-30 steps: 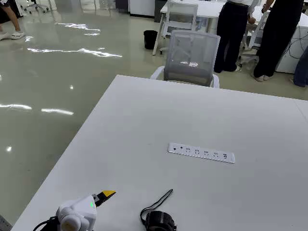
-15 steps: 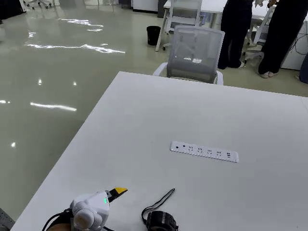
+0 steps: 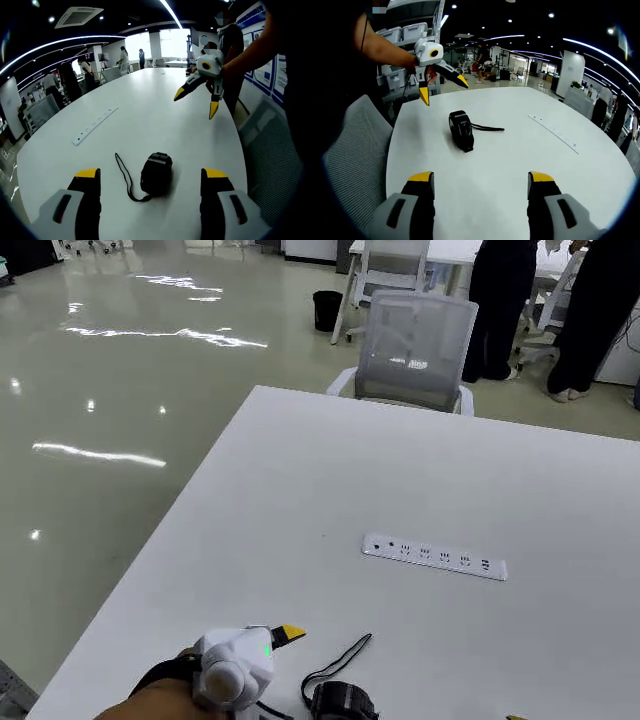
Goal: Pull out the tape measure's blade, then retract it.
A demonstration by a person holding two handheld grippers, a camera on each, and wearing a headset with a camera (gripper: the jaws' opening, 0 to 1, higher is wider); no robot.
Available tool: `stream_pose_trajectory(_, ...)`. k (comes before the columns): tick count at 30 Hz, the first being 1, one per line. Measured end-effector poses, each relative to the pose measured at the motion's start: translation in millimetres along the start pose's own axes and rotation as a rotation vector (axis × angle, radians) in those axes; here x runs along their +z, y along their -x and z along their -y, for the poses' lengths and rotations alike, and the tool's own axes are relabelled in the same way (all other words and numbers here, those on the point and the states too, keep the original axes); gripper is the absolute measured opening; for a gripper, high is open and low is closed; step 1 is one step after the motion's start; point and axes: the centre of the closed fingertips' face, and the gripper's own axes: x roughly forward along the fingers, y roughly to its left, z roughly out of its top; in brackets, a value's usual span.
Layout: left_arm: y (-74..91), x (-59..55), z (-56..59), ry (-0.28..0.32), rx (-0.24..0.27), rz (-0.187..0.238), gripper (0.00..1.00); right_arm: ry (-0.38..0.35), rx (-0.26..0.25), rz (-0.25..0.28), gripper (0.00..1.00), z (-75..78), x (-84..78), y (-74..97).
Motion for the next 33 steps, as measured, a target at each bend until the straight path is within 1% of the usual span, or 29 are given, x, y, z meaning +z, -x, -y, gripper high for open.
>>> stream_pose_trajectory(4,-10.0,-1.9,2.3,-0.038,-0.034,-0.035,0.79,0.024,0.034,-0.012,0.76,-3.9,5.7,-11.6)
stream_pose_trajectory(8,-17.9,0.5,3.7,-0.033,-0.045,-0.029,0.78,0.022,0.051,-0.004,0.75,-4.7,12.3,-21.7)
stream_pose_trajectory(10,-22.6,-1.9,7.3,-0.047,-0.058,-0.046,0.77,0.034,0.065,-0.013,0.73,-7.6,12.2,-28.4)
stream_pose_trajectory(11,-23.6,-2.1,7.5,-0.052,-0.058,-0.047,0.76,0.037,0.068,-0.015,0.72,-8.3,12.3,-29.8)
stream_pose_trajectory(12,-25.7,-3.5,8.9,-0.061,-0.064,-0.059,0.76,0.048,0.091,-0.026,0.72,-13.5,13.2,-33.6)
stream_pose_trajectory(14,-27.5,-5.4,8.5,-0.075,-0.061,-0.073,0.75,0.069,0.11,-0.032,0.72,-16.0,13.4,-38.5)
stream_pose_trajectory(16,-30.0,-6.0,10.2,-0.07,-0.072,-0.075,0.75,0.083,0.123,-0.047,0.7,-15.6,12.2,-44.2)
stream_pose_trajectory(20,-36.8,-9.1,14.4,-0.081,-0.096,-0.098,0.73,0.103,0.145,-0.08,0.68,-11.5,9.8,-53.2)
stream_pose_trajectory(25,-44.7,-9.5,16.6,-0.087,-0.111,-0.102,0.71,0.108,0.16,-0.085,0.66,-9.6,12.3,-64.0)
stream_pose_trajectory(29,-50.1,-12.1,19.5,-0.098,-0.116,-0.121,0.66,0.092,0.166,-0.082,0.61,-10.3,14.6,-72.6)
stream_pose_trajectory(33,-56.4,-12.8,20.7,-0.108,-0.119,-0.128,0.61,0.119,0.187,-0.094,0.6,-14.7,16.1,-82.6)
